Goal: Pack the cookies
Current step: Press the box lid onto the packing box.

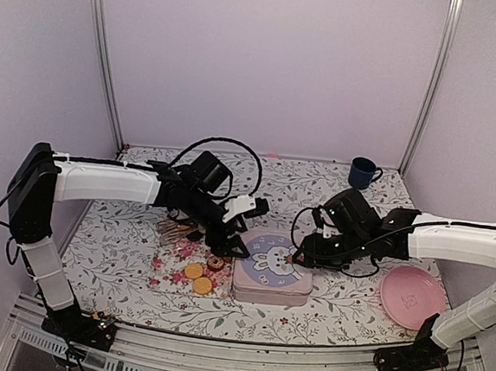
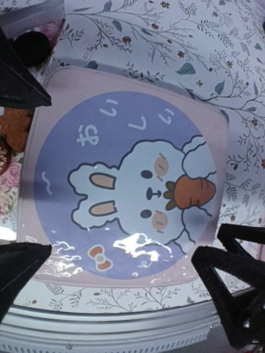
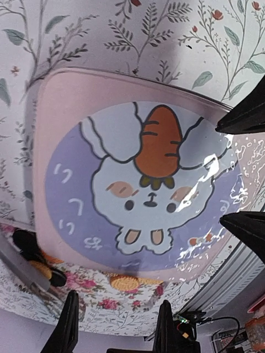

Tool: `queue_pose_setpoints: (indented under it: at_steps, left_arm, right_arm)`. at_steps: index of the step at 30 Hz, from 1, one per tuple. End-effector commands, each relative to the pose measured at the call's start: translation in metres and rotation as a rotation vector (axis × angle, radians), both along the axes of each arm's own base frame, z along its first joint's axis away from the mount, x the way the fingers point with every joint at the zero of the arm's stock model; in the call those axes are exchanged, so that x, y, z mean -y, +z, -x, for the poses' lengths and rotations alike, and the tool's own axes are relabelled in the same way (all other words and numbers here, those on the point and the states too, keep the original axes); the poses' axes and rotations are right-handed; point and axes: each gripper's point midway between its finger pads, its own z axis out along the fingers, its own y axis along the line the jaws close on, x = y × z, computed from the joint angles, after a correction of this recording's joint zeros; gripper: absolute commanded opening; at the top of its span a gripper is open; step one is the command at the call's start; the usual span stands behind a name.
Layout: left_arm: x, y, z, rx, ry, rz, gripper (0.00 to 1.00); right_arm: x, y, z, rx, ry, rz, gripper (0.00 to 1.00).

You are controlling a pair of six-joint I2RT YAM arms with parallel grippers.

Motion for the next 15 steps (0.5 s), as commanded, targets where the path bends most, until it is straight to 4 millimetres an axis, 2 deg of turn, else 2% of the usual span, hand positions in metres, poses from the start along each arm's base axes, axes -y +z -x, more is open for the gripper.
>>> queue_pose_setpoints:
  at_steps: [1,5,7,12,15]
  left_arm:
    - [-0.004,-0.052,0.031,-0.006,-0.058,-0.102,0.83]
    - [-0.023,-0.092,0.05,0.043,-0.1,-0.204,0.83]
    - [-0.031,-0.103,0.054,0.077,-0.109,-0.238,0.82]
    - [-0.031,-0.103,0.053,0.1,-0.101,-0.233,0.82]
    - [-0.036,-0.112,0.057,0.086,-0.103,-0.252,0.8]
  right_arm:
    - [-0.005,-0.043,0.034,-0.111,0.045,0.014,0.48]
    - [0.003,-0.068,0.055,-0.185,0.05,0.035,0.46]
    - [0.008,-0.074,0.058,-0.198,0.044,0.048,0.45]
    - [0.006,-0.064,0.05,-0.162,0.036,0.056,0.45]
    - [0.002,-0.053,0.045,-0.138,0.044,0.048,0.46]
